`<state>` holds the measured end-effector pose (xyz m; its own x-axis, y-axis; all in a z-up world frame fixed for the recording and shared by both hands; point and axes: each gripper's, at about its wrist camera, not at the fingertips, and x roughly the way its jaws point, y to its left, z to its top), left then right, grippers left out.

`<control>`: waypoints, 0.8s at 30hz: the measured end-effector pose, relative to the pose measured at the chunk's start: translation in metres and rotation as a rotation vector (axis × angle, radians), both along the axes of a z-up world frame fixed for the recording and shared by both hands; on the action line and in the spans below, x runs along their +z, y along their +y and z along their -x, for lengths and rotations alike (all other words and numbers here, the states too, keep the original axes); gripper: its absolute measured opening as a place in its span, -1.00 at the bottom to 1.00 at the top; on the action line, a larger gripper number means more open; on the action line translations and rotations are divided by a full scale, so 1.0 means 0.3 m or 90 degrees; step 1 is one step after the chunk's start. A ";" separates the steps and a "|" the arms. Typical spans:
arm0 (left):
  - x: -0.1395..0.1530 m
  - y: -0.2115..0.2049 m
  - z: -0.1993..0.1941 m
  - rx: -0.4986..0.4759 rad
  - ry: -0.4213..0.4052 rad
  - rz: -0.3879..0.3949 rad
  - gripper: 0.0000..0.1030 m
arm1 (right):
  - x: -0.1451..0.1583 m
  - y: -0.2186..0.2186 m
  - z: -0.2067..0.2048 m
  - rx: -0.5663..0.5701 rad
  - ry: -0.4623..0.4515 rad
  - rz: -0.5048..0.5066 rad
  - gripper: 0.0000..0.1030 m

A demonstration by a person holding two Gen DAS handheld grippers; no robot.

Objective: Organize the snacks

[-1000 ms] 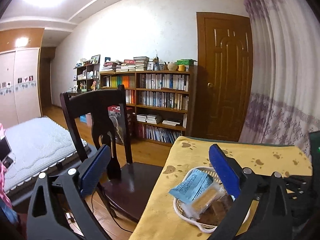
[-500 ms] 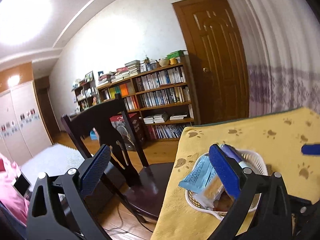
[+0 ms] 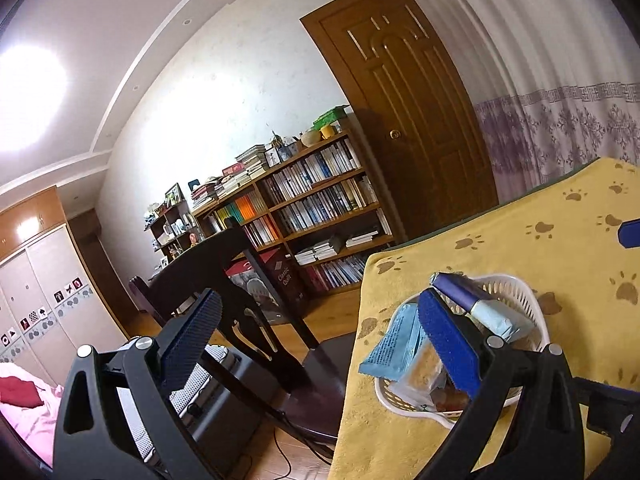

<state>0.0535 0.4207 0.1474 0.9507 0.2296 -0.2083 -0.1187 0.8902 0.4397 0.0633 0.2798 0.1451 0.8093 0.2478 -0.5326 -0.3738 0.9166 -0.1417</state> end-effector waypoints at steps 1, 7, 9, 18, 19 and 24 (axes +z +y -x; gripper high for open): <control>-0.001 0.000 0.002 0.000 0.000 -0.002 0.94 | 0.001 0.001 0.002 0.000 0.000 0.003 0.90; -0.001 -0.003 0.005 -0.006 -0.003 -0.012 0.94 | 0.000 0.020 0.011 -0.006 -0.011 0.024 0.90; 0.000 -0.005 0.003 -0.008 -0.002 -0.015 0.94 | -0.001 0.027 0.014 -0.009 -0.016 0.033 0.90; -0.017 -0.008 0.001 -0.006 0.000 -0.046 0.94 | -0.005 0.049 0.022 -0.013 -0.027 0.054 0.90; -0.019 -0.010 0.000 -0.005 0.001 -0.052 0.94 | -0.004 0.051 0.023 -0.014 -0.028 0.055 0.90; -0.031 -0.005 0.000 -0.001 0.003 -0.085 0.94 | -0.007 0.055 0.022 -0.018 -0.030 0.058 0.90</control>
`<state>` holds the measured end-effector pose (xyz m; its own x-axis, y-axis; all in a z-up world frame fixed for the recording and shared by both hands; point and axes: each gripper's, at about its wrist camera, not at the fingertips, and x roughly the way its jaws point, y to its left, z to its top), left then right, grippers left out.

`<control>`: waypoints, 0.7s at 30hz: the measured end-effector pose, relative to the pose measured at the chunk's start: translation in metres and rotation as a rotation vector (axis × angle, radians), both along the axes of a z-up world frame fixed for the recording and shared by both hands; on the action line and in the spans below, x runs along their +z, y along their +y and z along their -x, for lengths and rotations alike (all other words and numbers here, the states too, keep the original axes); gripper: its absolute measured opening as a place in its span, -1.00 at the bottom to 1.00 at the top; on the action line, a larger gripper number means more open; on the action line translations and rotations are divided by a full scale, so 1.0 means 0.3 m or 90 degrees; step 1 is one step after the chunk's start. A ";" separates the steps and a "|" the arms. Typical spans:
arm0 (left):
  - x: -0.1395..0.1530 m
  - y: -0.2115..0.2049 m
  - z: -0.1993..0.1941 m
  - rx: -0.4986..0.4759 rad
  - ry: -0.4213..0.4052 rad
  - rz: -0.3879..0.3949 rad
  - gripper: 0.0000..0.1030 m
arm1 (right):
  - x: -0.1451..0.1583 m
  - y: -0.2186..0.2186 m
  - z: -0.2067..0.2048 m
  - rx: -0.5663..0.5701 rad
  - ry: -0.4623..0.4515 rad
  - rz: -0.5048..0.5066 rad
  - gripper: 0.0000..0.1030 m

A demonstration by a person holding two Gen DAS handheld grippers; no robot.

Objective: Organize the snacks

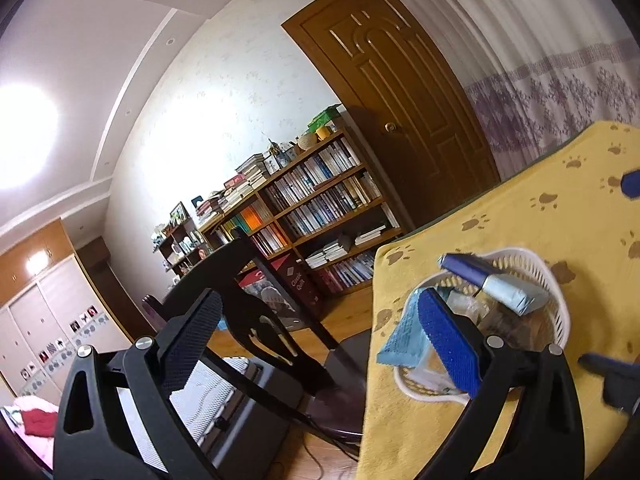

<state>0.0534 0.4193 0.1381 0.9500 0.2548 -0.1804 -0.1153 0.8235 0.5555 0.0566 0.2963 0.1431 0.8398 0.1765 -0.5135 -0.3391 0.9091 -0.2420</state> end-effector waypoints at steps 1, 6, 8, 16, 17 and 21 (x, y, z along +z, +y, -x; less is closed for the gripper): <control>-0.005 0.007 0.001 0.004 -0.001 -0.009 0.94 | -0.001 0.001 -0.001 -0.001 0.000 0.001 0.90; -0.010 0.045 0.003 0.029 0.001 -0.028 0.94 | -0.004 0.007 -0.002 -0.003 -0.002 0.007 0.90; -0.008 0.056 0.004 0.034 0.002 -0.026 0.94 | -0.006 0.010 -0.002 -0.004 -0.003 0.009 0.90; -0.012 0.051 0.013 0.021 0.005 -0.038 0.94 | -0.006 0.021 0.003 -0.005 -0.008 0.017 0.90; -0.015 0.048 0.014 0.018 0.007 -0.043 0.94 | -0.006 0.021 0.003 -0.005 -0.008 0.017 0.90; -0.026 0.036 0.011 0.008 0.012 -0.056 0.94 | -0.006 0.021 0.003 -0.006 -0.010 0.019 0.90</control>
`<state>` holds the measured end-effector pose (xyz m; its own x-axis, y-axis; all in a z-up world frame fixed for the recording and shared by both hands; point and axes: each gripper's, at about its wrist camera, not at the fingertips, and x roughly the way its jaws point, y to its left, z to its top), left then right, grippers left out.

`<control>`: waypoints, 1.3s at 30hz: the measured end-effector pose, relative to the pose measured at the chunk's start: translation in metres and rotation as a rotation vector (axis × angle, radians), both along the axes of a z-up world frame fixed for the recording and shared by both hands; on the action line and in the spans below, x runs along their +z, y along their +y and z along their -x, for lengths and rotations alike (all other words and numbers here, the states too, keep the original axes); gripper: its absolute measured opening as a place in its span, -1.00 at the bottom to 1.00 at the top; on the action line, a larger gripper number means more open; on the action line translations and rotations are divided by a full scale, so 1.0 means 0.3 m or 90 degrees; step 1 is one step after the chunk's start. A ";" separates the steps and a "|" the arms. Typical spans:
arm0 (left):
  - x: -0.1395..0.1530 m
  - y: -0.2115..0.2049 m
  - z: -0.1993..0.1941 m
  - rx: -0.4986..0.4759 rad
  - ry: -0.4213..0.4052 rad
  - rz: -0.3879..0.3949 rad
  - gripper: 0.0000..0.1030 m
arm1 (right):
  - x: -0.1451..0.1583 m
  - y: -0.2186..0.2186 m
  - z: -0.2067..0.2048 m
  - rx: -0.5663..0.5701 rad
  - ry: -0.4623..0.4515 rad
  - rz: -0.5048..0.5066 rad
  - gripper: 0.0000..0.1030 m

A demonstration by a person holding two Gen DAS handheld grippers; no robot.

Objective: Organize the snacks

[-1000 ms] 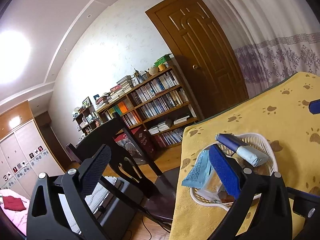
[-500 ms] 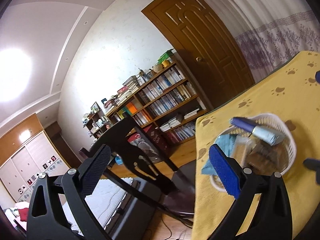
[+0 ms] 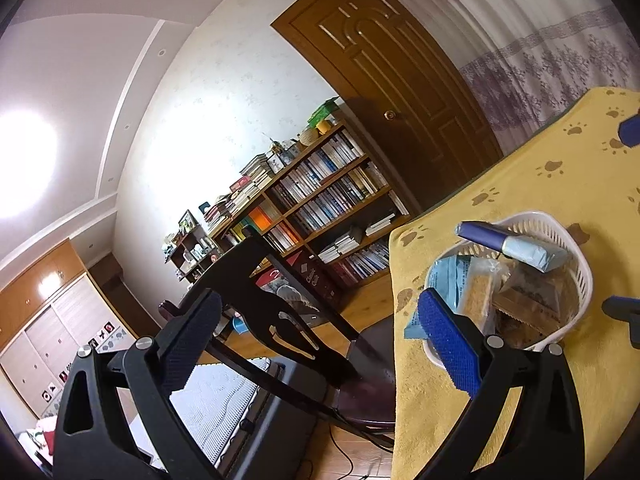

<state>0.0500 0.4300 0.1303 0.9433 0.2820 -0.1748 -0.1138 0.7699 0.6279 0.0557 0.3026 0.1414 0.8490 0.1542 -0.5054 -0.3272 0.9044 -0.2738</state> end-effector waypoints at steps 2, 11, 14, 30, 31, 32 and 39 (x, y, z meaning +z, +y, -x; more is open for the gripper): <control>-0.002 -0.003 0.001 -0.002 0.002 -0.003 0.94 | 0.003 0.003 0.001 -0.001 -0.001 0.001 0.90; -0.006 0.012 0.000 0.003 0.006 0.001 0.94 | 0.005 0.006 0.001 -0.001 -0.004 0.004 0.90; -0.008 0.014 -0.005 0.003 0.008 -0.002 0.94 | 0.006 0.007 0.003 0.000 -0.005 0.006 0.90; -0.011 0.021 -0.016 0.009 0.009 0.002 0.94 | 0.009 0.008 0.010 -0.006 -0.029 0.018 0.90; -0.010 0.022 -0.015 0.009 0.008 0.002 0.94 | 0.010 0.004 0.005 -0.011 -0.027 0.018 0.90; -0.009 0.022 -0.014 0.008 0.008 0.002 0.94 | 0.009 0.005 0.003 -0.014 -0.026 0.017 0.90; -0.007 0.021 -0.014 0.006 0.008 0.003 0.94 | 0.002 -0.013 -0.017 -0.031 -0.010 0.012 0.90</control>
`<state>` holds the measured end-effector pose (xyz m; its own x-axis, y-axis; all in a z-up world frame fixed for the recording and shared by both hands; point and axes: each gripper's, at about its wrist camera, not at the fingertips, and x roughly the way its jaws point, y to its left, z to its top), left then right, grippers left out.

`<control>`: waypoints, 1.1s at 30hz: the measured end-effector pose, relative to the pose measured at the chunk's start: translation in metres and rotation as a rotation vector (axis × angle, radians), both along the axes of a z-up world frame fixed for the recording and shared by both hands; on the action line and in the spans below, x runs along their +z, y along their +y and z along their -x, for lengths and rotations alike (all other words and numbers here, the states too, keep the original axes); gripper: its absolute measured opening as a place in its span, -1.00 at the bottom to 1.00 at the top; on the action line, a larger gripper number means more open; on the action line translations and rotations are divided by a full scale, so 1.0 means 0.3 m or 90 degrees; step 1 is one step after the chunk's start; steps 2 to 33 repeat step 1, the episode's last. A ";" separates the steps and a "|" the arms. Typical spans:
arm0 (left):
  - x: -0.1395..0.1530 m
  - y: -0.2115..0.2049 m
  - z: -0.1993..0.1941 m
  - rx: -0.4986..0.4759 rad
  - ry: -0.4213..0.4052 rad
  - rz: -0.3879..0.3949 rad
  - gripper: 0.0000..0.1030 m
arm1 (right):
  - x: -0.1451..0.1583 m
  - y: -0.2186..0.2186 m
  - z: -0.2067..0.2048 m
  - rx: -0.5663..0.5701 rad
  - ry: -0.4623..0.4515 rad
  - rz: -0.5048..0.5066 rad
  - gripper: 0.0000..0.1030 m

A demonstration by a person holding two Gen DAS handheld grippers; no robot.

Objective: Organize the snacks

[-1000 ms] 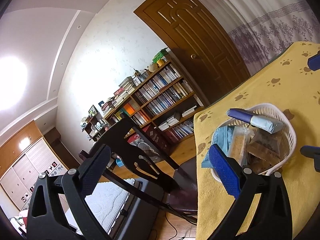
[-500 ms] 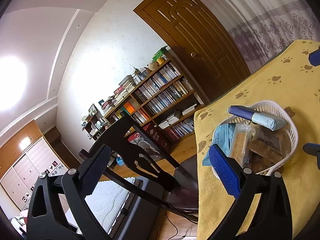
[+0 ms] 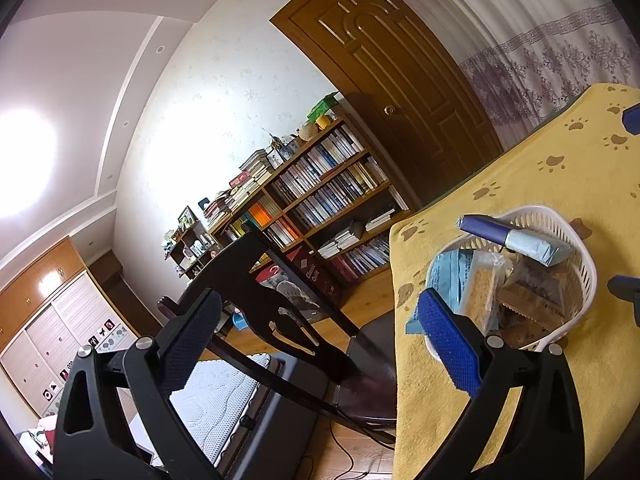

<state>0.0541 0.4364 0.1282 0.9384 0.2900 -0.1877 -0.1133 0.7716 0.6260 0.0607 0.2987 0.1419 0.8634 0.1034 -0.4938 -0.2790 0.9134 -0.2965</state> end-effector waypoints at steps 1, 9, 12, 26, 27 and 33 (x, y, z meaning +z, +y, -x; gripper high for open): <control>0.000 0.000 0.000 -0.001 0.000 0.000 0.94 | -0.001 0.001 0.000 0.000 0.001 0.000 0.90; 0.000 0.000 0.000 -0.001 0.000 0.000 0.94 | -0.001 0.001 0.000 0.000 0.001 0.000 0.90; 0.000 0.000 0.000 -0.001 0.000 0.000 0.94 | -0.001 0.001 0.000 0.000 0.001 0.000 0.90; 0.000 0.000 0.000 -0.001 0.000 0.000 0.94 | -0.001 0.001 0.000 0.000 0.001 0.000 0.90; 0.000 0.000 0.000 -0.001 0.000 0.000 0.94 | -0.001 0.001 0.000 0.000 0.001 0.000 0.90; 0.000 0.000 0.000 -0.001 0.000 0.000 0.94 | -0.001 0.001 0.000 0.000 0.001 0.000 0.90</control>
